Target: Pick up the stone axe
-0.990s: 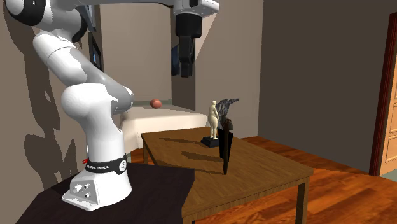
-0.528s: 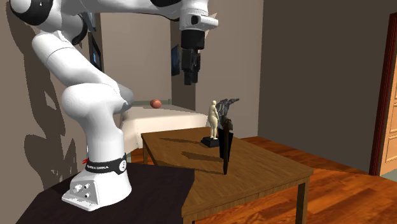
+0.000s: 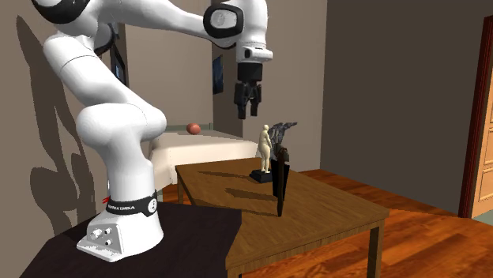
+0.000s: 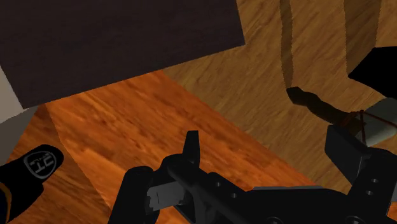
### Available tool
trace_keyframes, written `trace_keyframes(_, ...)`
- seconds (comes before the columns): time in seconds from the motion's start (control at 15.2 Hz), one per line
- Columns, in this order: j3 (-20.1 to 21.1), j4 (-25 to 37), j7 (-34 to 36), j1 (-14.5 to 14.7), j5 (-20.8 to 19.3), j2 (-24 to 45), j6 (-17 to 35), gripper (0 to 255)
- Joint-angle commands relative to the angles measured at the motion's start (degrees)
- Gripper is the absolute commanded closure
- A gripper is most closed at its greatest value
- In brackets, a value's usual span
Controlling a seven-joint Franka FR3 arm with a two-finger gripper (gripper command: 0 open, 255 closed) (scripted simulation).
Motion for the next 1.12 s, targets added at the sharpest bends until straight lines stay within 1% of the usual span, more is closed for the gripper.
trace_keyframes(0.0,3.66,0.56,5.33,-0.34,1.8,2.52,2.8,0)
trace_keyframes(0.26,10.87,3.34,15.52,-1.97,3.73,8.88,8.03,0)
trace_keyframes(0.53,18.24,7.55,26.36,-4.82,3.12,16.98,13.36,0)
trace_keyframes(0.73,23.98,11.54,35.43,-7.73,0.24,24.3,17.25,0)
trace_keyframes(0.86,27.81,14.55,42.28,-9.81,-3.32,30.0,19.69,0)
trace_keyframes(0.92,29.64,16.17,46.04,-10.79,-5.73,33.16,20.8,0)
trace_keyframes(1.06,30.28,16.3,47.67,-10.95,-7.03,34.85,22.01,0)
